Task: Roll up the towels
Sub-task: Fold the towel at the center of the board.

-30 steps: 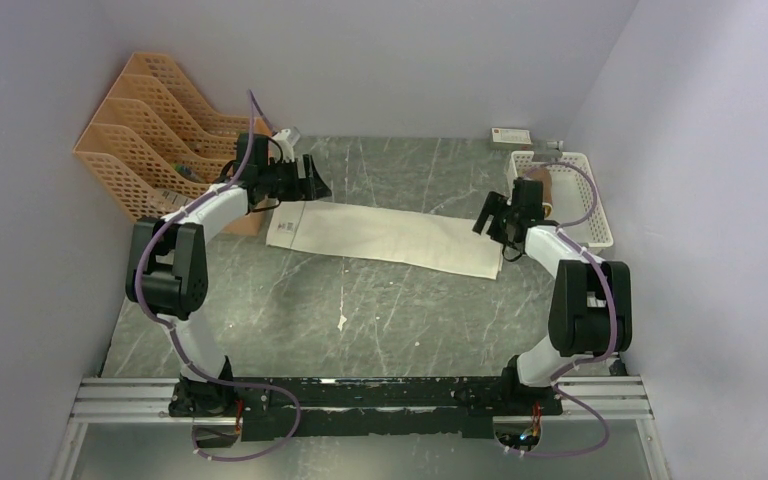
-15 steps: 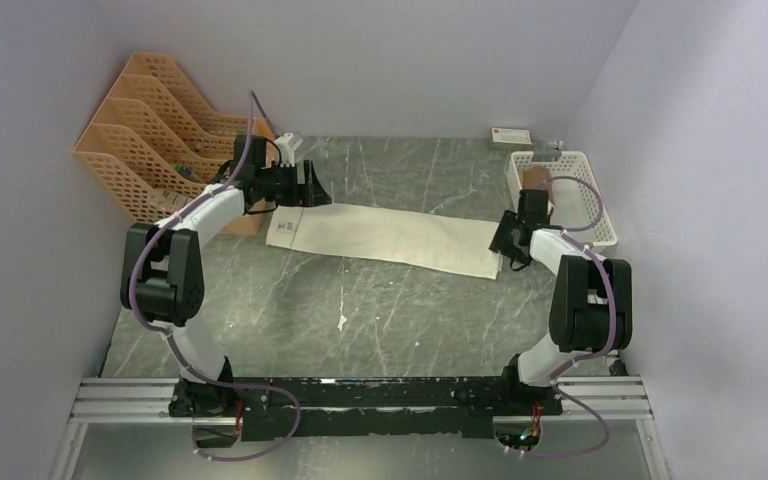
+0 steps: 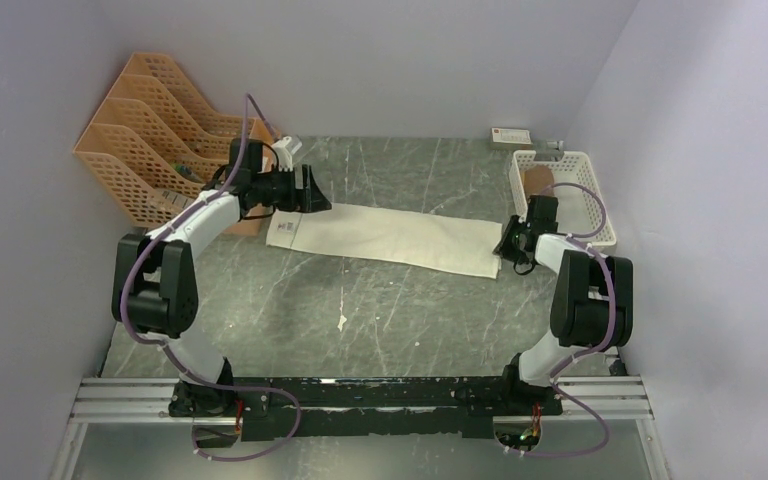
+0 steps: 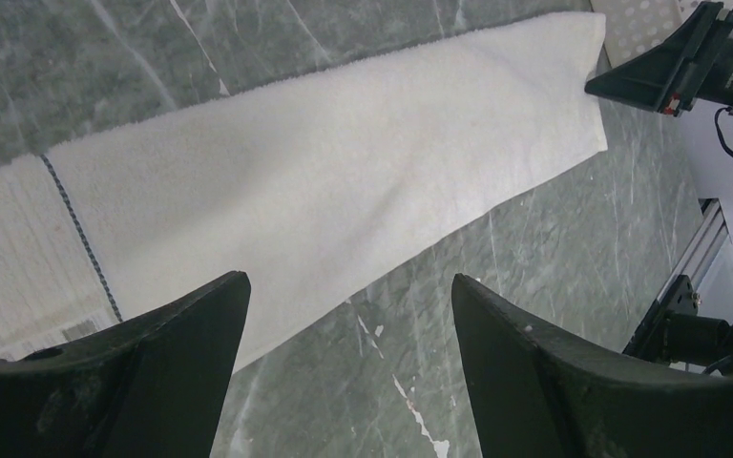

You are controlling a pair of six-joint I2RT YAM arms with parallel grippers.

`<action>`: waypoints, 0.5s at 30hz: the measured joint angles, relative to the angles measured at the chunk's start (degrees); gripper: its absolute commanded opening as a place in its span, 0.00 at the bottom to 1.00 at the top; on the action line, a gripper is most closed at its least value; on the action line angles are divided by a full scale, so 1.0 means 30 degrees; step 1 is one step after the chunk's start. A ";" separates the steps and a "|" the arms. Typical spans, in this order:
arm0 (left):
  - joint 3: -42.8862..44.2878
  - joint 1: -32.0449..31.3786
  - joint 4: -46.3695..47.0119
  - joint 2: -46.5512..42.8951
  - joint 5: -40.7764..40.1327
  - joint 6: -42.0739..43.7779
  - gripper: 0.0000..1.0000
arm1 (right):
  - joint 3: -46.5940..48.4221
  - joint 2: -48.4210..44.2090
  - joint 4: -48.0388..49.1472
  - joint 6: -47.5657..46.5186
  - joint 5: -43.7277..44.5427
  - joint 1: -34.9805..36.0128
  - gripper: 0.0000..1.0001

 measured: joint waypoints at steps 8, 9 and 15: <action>-0.1515 0.1129 0.0248 -0.0801 0.0933 -0.0546 0.88 | -0.0160 0.0029 0.0525 -0.0029 -0.0146 0.0102 0.00; -0.1836 0.1676 0.0503 -0.0845 0.1100 -0.0831 0.88 | -0.0160 -0.0066 0.0386 -0.0022 -0.0131 0.0131 0.00; -0.3475 0.5304 0.1778 -0.0801 0.1494 -0.3067 0.87 | 0.0321 -0.2914 -0.2266 0.0204 0.0729 0.0306 0.00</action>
